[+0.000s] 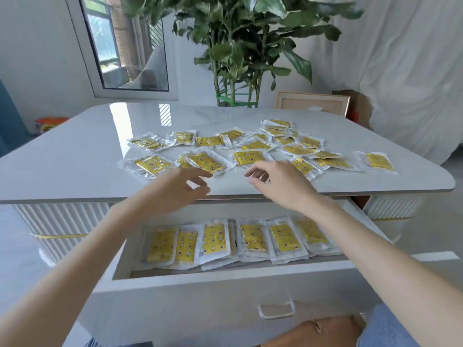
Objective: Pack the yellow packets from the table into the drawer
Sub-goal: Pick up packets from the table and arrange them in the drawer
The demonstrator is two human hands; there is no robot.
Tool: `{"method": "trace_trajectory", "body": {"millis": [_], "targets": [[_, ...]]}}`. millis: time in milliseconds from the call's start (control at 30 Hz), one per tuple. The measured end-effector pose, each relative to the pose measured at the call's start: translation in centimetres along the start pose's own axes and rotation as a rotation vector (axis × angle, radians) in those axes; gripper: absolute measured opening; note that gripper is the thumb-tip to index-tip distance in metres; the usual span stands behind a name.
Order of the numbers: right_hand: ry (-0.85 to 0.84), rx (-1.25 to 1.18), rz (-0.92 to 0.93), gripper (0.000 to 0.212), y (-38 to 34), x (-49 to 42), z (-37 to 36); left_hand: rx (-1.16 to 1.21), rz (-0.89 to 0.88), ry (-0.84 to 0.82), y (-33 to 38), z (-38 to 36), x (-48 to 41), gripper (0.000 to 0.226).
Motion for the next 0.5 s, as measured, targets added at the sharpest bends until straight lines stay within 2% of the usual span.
{"method": "trace_trajectory", "body": {"millis": [133, 267, 400, 500], "targets": [[0.08, -0.077, 0.024, 0.018, -2.7, -2.3, 0.6, -0.057, 0.038, 0.206, -1.4, 4.4, -0.9, 0.03], [-0.024, -0.096, 0.016, 0.029, -5.2, -5.4, -2.1, -0.1, 0.117, 0.372, -5.0, 7.1, -2.5, 0.036], [-0.156, -0.067, 0.037, 0.039, -7.3, -8.2, -6.5, -0.162, 0.338, 0.362, -10.5, 6.2, -4.3, 0.047], [-0.251, 0.028, -0.021, 0.046, -7.6, -9.2, -9.6, -0.105, 0.468, 0.349, -12.8, 4.6, -4.6, 0.06]]}}
Point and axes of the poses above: each hand's wrist, its own x-axis away from the middle knuckle, its own z-axis out of the back of the hand, y = z × x, the point moved 6 cm from there along -x, towards the middle knuckle, and after that the axes turned 1 degree about -z, right-handed, at the moved point
